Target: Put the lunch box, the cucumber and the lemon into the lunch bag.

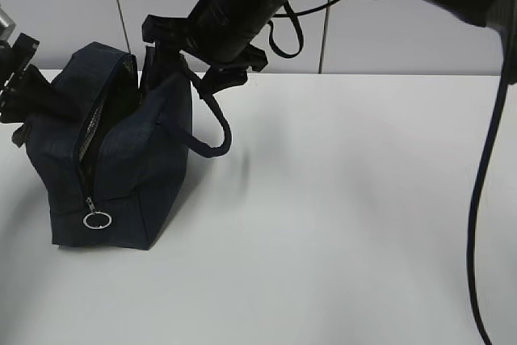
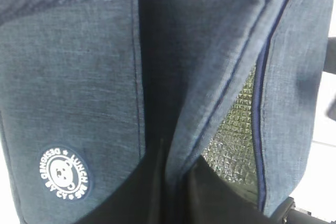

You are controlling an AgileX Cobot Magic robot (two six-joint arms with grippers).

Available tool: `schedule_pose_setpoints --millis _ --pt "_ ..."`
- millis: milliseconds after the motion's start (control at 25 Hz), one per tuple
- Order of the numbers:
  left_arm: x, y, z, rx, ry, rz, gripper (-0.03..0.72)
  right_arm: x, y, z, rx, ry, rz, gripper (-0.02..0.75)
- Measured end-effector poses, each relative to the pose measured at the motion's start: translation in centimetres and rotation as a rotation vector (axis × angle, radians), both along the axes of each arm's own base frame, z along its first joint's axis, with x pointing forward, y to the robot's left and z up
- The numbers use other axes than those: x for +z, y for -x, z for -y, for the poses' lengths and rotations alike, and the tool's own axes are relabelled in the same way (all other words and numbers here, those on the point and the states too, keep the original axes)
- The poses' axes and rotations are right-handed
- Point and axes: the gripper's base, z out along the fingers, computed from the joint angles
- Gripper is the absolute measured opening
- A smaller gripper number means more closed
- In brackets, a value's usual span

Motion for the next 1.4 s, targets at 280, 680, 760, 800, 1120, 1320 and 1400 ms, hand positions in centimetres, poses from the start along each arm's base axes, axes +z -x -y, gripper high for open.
schedule_pose_setpoints --millis 280,680,760,800,1120,1320,1400 --pt "0.0 0.0 0.0 0.0 0.0 0.0 0.029 -2.4 -0.5 -0.9 -0.012 -0.016 -0.039 0.575" --pt "0.0 0.0 0.0 0.0 0.0 0.0 0.029 -3.7 -0.5 -1.1 -0.003 -0.007 -0.085 0.576" --pt "0.0 0.0 0.0 0.0 0.0 0.0 0.029 -4.0 -0.5 -1.1 0.001 -0.003 -0.098 0.558" --pt "0.0 0.0 0.0 0.0 0.0 0.0 0.029 -4.1 -0.4 -1.1 0.003 0.0 -0.103 0.532" --pt "0.0 0.0 0.2 -0.006 0.0 0.0 0.029 -4.2 -0.2 -1.3 0.012 -0.01 -0.133 0.05" --pt "0.0 0.0 1.3 -0.035 0.0 0.0 0.029 -4.4 0.0 -1.2 0.035 0.006 -0.154 0.002" --pt "0.0 0.1 2.0 -0.052 0.001 0.0 0.029 -4.3 0.1 -1.1 0.044 0.019 -0.153 0.001"
